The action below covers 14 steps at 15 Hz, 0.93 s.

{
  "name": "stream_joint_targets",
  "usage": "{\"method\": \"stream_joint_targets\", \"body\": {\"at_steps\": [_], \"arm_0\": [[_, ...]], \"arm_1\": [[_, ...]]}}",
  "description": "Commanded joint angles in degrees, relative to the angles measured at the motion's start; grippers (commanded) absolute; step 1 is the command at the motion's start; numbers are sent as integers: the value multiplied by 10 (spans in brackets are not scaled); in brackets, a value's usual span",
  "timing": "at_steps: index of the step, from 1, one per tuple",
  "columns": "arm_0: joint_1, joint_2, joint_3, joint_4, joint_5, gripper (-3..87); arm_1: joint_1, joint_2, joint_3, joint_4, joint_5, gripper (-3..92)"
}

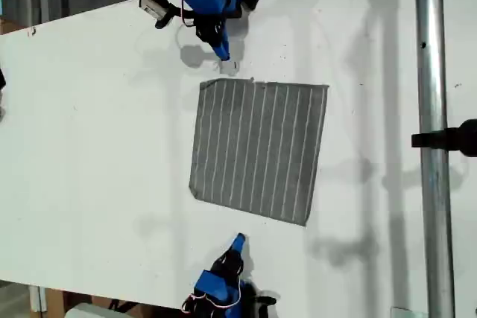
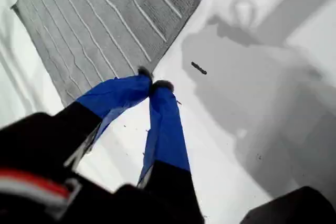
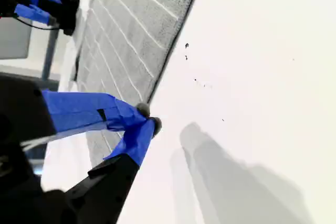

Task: Grasp corners of a towel and fold twice.

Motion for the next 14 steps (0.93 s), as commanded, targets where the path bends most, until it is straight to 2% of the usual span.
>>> {"method": "stream_joint_targets", "body": {"at_steps": [1, 4, 8, 11, 14], "arm_0": [[-123, 2, 3, 2, -265, -29], [-122, 2, 3, 2, -267, -29], [-120, 2, 3, 2, -272, -29], [-120, 2, 3, 2, -271, -29], [-114, 2, 3, 2, -273, -29]], "arm_1": [[-34, -1, -40, -25, -27, -2], [-41, -1, -47, -14, -27, -2], [-88, -62, -159, -25, -104, -2], [-190, -426, -435, -16, -140, -2], [-295, -773, -789, 93, -142, -2]]}}
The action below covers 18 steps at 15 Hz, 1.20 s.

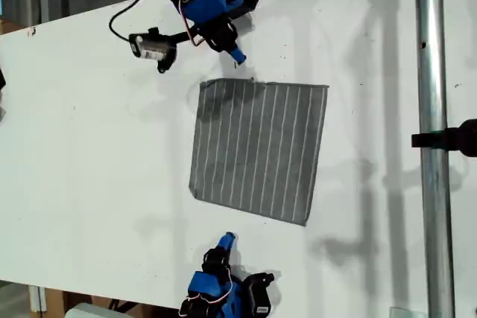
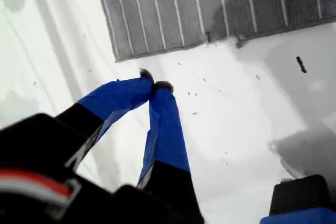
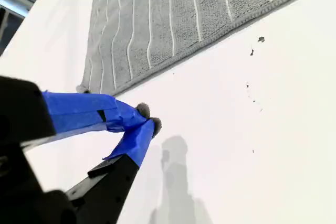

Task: Grasp corners of a towel and fold twice.

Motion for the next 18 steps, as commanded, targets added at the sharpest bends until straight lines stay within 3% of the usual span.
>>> {"method": "stream_joint_targets", "body": {"at_steps": [1, 2, 3, 4, 6, 10, 15, 16, 17, 18], "arm_0": [[1, 2, 2, 2, -9, -29], [2, 2, 2, 2, -11, -29], [6, 2, 2, 2, -19, -29], [8, 2, 2, 2, -28, -21], [18, 2, 2, 2, -30, 15], [25, 2, -16, 11, -39, 27], [34, 2, -25, 25, -57, 27], [38, 2, -25, 25, -64, 26], [38, 2, -29, 21, -62, 23], [39, 2, -37, 19, -61, 19]], "arm_1": [[-63, -230, -284, 58, -5, 2], [-83, -282, -326, 51, 0, 106], [-98, -329, -358, 48, 0, 290], [-105, -374, -395, 72, 0, 353], [-129, -450, -398, 78, 11, 380], [-156, -611, -385, 18, 28, 355], [-115, -686, -372, -77, 21, 279], [-112, -708, -376, -94, 15, 237], [-105, -727, -375, -105, 15, 86], [-103, -737, -375, -116, 15, 15]]}}
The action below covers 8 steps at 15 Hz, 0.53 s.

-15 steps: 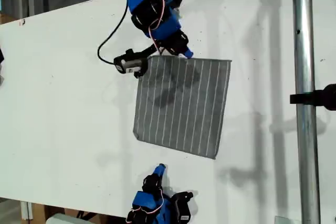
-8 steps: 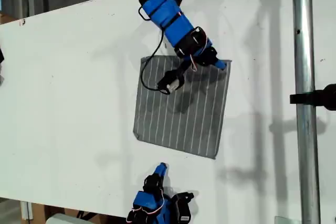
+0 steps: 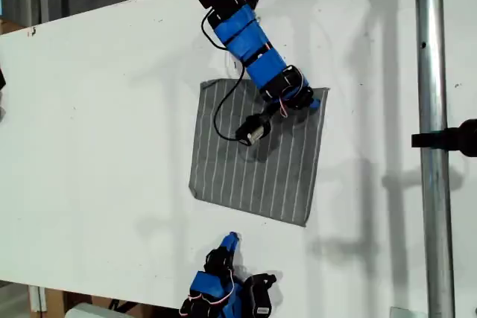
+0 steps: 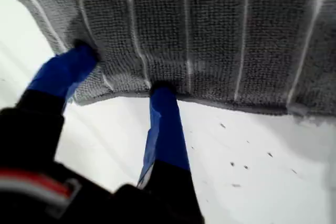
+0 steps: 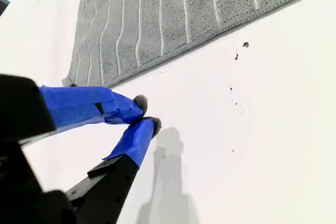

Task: Grasp corners of a towel and fold twice.

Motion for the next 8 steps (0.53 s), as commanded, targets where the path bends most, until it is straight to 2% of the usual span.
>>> {"method": "stream_joint_targets", "body": {"at_steps": [1, 4, 6, 8], "arm_0": [[6, 1, -34, -9, 8, 12], [13, -39, -120, -43, 33, -29], [69, -309, -278, -90, 71, -29], [146, -634, -508, -69, 97, -29]], "arm_1": [[10, -11, 5, -20, -4, -1], [10, -4, 7, -23, -5, -2], [15, 5, 13, -20, -15, -2], [20, 13, 15, -18, -20, -2]]}}
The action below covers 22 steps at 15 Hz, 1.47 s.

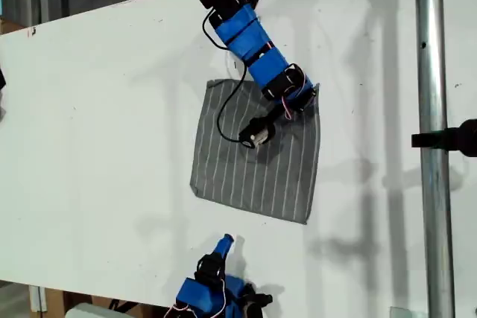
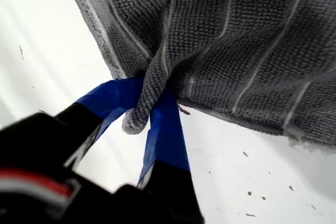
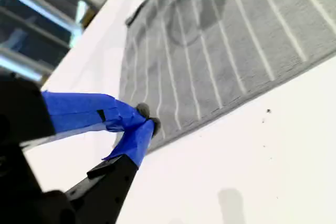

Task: Grasp corners of a towel and fold twice.

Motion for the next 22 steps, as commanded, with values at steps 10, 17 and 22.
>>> {"method": "stream_joint_targets", "body": {"at_steps": [10, 17, 22], "arm_0": [[185, -777, -645, 150, 150, 390], [191, -941, -553, 8, 81, 268], [194, -922, -517, -15, 71, -29]], "arm_1": [[16, 25, 2, 14, -4, -2], [12, 32, 2, 18, -1, -2], [14, 44, 2, 19, -3, -2]]}}
